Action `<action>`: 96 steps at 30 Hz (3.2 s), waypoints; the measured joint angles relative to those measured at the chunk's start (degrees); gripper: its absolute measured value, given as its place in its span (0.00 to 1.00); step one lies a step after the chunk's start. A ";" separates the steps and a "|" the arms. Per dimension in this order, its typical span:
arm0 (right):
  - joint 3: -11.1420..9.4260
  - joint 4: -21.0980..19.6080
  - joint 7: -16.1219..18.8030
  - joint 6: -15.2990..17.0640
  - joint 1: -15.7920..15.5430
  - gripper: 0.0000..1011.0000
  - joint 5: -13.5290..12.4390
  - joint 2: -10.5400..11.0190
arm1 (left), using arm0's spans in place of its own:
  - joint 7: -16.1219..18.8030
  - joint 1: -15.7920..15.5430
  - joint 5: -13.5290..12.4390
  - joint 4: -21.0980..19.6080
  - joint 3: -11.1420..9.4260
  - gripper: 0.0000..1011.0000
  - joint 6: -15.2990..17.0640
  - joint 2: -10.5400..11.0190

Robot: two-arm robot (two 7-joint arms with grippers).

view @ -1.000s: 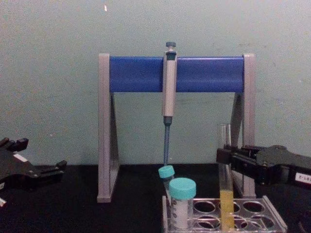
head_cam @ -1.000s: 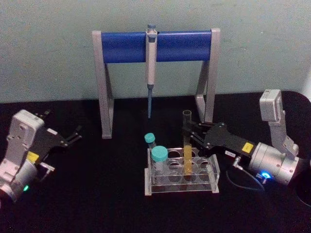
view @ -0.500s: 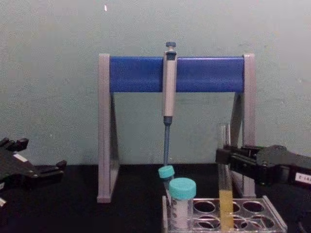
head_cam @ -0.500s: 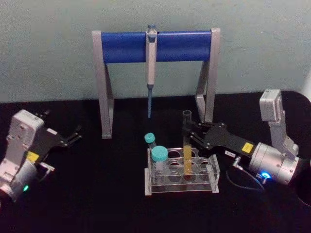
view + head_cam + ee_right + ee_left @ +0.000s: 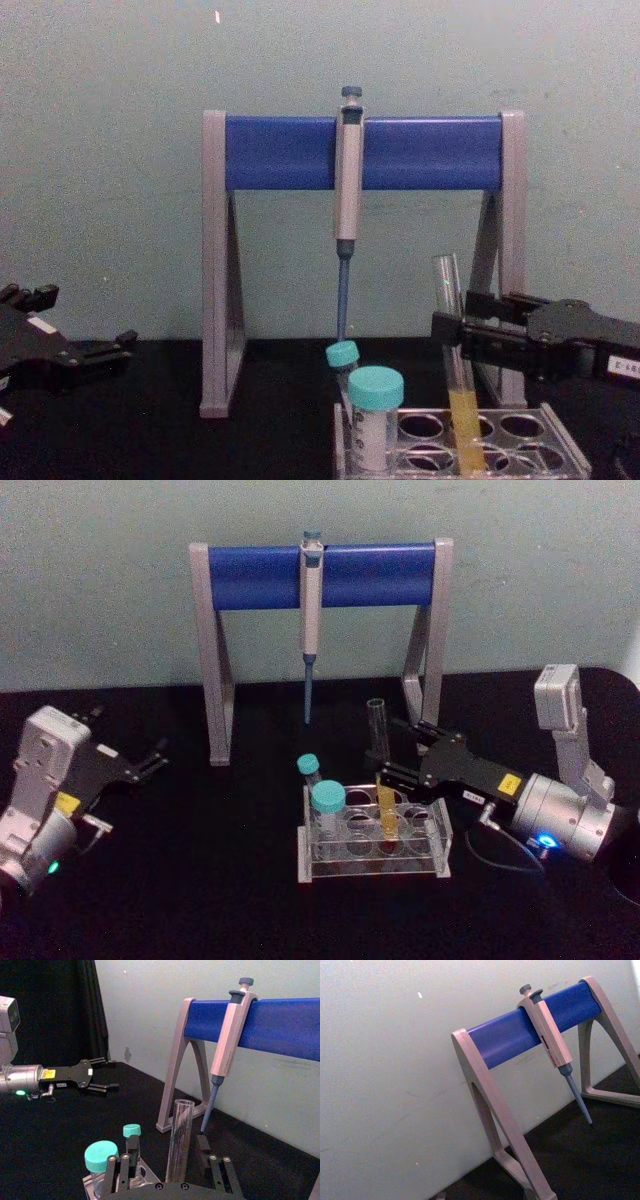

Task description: Pick up the test tube from the test tube rack, shake it, then place it back into the test tube rack.

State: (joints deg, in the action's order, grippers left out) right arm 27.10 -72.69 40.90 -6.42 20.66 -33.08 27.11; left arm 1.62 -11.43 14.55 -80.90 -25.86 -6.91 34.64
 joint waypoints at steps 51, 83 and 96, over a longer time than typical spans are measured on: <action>-11.57 -14.76 -42.37 4.61 -15.22 0.99 20.38 -5.79 | 0.00 0.00 0.00 0.00 0.00 0.99 0.00 0.00; -12.61 -11.26 -42.13 7.33 -14.64 0.99 20.77 -8.28 | 0.00 0.00 0.00 0.00 0.00 0.99 0.00 0.00; -12.52 -11.30 -42.10 7.33 -14.61 0.99 20.71 -8.20 | 0.00 0.00 0.00 0.00 0.00 0.99 0.00 0.00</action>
State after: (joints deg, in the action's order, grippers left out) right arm 14.58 -83.99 -1.20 0.91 6.05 -12.37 18.90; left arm 1.62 -11.43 14.55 -80.90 -25.86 -6.91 34.65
